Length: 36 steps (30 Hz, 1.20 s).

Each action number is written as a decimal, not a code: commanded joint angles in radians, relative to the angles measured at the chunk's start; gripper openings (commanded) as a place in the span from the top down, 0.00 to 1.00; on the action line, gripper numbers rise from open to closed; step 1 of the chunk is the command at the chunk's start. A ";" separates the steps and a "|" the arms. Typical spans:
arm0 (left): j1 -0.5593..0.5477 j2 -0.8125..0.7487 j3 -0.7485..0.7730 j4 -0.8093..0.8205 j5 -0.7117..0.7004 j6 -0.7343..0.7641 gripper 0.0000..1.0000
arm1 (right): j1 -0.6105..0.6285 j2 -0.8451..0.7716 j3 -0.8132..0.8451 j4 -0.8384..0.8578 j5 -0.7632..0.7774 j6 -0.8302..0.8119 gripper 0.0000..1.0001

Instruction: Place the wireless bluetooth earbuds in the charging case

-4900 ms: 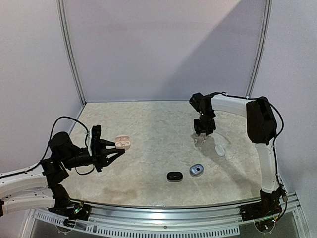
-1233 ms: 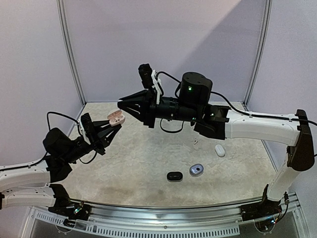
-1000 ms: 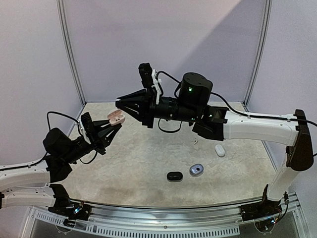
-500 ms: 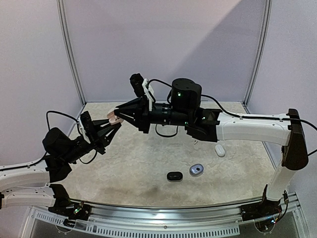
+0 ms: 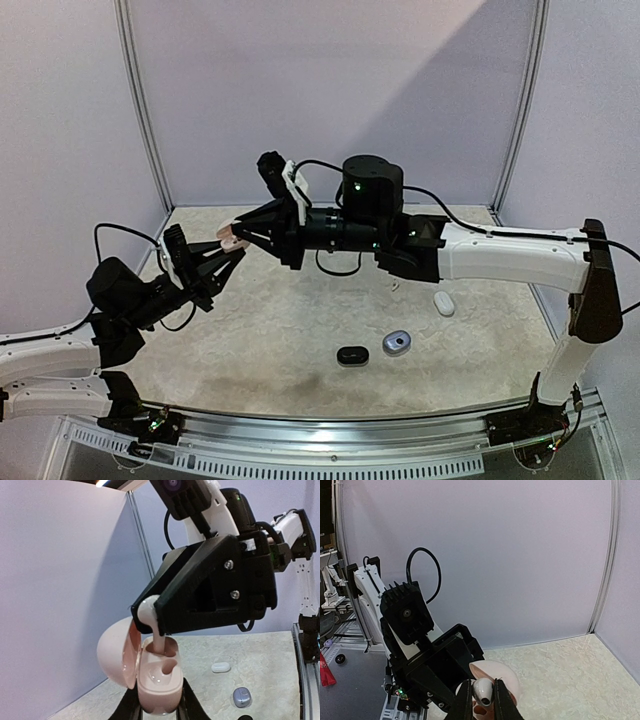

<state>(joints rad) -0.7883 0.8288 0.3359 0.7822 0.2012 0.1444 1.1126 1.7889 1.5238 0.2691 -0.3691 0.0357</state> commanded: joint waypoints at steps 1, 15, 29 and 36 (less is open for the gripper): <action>-0.014 -0.008 0.015 0.024 0.004 -0.008 1.00 | 0.000 0.020 0.027 -0.063 -0.053 0.000 1.00; -0.014 -0.011 0.013 0.030 0.004 -0.001 1.00 | -0.035 0.034 -0.002 0.010 -0.105 0.123 1.00; -0.014 -0.018 0.015 0.014 0.017 -0.019 1.00 | -0.043 0.037 0.000 -0.047 -0.013 0.094 0.78; -0.014 -0.025 0.019 -0.030 -0.009 -0.079 1.00 | -0.042 0.025 0.023 -0.082 -0.007 0.079 0.74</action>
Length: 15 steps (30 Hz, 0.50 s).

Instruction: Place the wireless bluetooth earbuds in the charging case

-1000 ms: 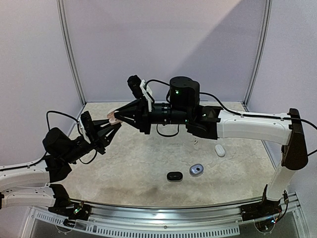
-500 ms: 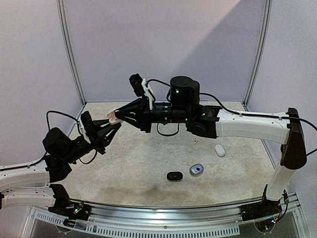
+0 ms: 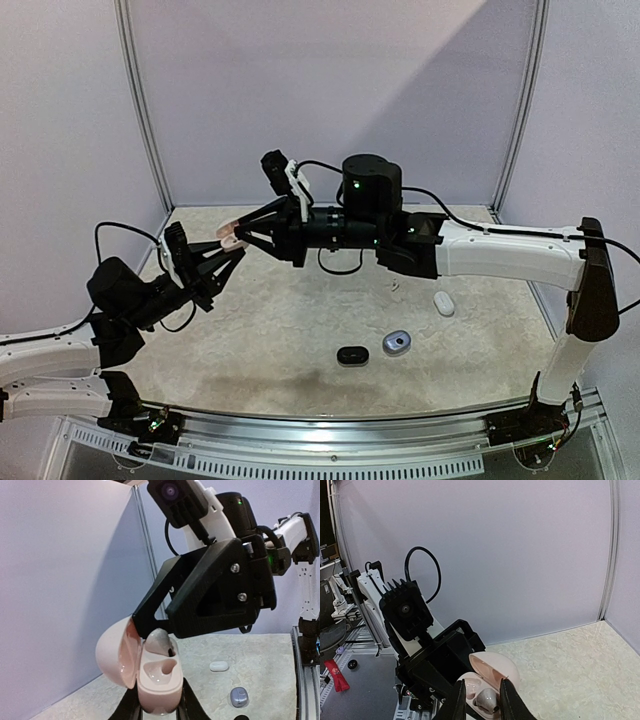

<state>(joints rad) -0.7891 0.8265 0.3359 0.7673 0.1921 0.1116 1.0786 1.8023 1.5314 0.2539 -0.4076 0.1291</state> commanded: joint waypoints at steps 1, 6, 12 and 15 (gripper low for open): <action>-0.013 -0.024 0.019 -0.031 -0.013 -0.065 1.00 | -0.008 0.006 0.021 -0.077 0.029 -0.018 0.73; -0.012 -0.035 0.017 -0.123 -0.090 -0.186 1.00 | -0.009 -0.064 0.062 -0.170 0.047 -0.046 0.71; -0.010 -0.039 0.006 -0.172 -0.111 -0.259 1.00 | -0.033 -0.153 0.114 -0.297 0.161 -0.042 0.71; -0.010 -0.042 0.001 -0.182 -0.120 -0.266 1.00 | -0.068 -0.180 0.145 -0.400 0.377 0.028 0.69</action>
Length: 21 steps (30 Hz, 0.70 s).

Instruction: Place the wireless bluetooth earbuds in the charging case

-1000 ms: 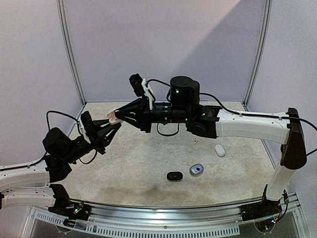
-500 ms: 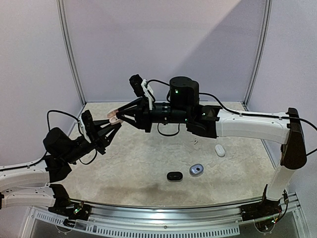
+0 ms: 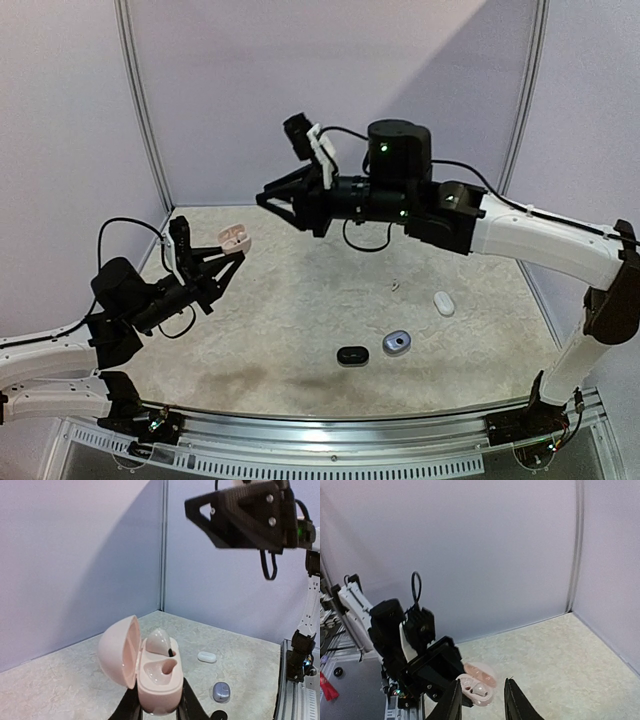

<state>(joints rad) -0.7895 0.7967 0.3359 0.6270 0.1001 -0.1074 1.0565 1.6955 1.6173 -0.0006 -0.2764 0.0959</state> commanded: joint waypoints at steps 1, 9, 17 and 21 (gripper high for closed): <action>-0.010 -0.014 -0.002 -0.044 -0.032 -0.049 1.00 | -0.060 -0.077 0.074 -0.205 0.366 0.090 0.69; -0.010 -0.024 -0.018 -0.050 -0.036 -0.039 1.00 | -0.273 0.025 0.124 -0.789 0.669 0.422 0.60; -0.010 -0.040 -0.030 -0.056 -0.028 -0.033 1.00 | -0.384 0.282 0.164 -0.949 0.550 0.453 0.51; -0.007 -0.057 -0.038 -0.062 -0.030 -0.024 1.00 | -0.438 0.419 0.195 -0.982 0.498 0.438 0.48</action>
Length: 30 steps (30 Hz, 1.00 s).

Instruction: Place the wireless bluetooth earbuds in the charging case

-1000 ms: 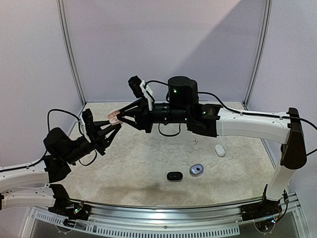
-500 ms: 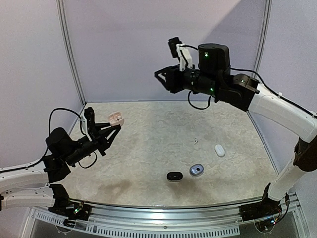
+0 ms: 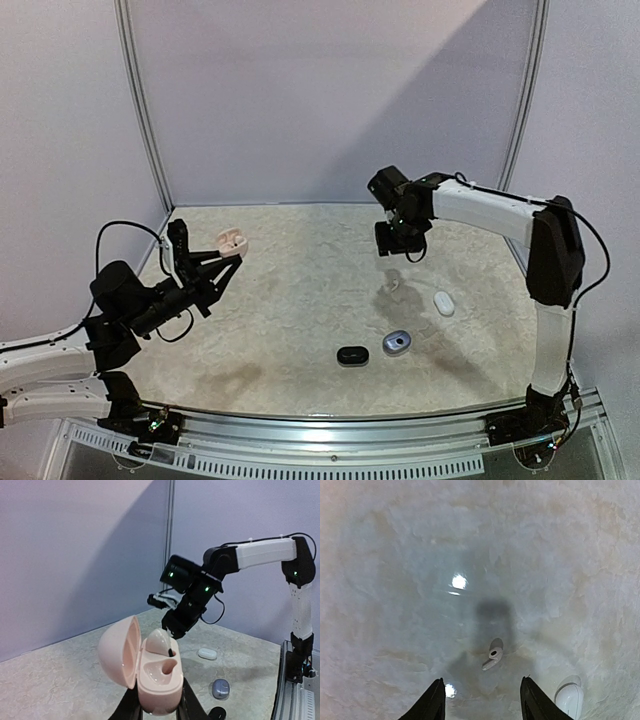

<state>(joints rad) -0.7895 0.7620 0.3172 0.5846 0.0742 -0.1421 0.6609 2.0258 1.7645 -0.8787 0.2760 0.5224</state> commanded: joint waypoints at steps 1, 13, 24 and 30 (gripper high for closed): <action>-0.007 -0.025 -0.021 -0.021 -0.003 0.010 1.00 | -0.052 0.108 0.051 -0.100 -0.062 0.009 0.47; -0.001 -0.035 -0.029 -0.024 0.003 0.010 1.00 | -0.075 0.255 0.073 -0.061 -0.134 0.001 0.51; 0.004 -0.032 -0.027 -0.026 0.006 0.016 1.00 | -0.077 0.295 0.087 -0.073 -0.131 -0.003 0.71; 0.006 -0.029 -0.022 -0.026 0.006 0.018 1.00 | -0.077 0.296 0.090 -0.086 -0.147 -0.007 0.76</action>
<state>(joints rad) -0.7887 0.7372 0.2996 0.5625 0.0753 -0.1352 0.5823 2.2963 1.8366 -0.9428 0.1429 0.5152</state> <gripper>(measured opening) 0.193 0.247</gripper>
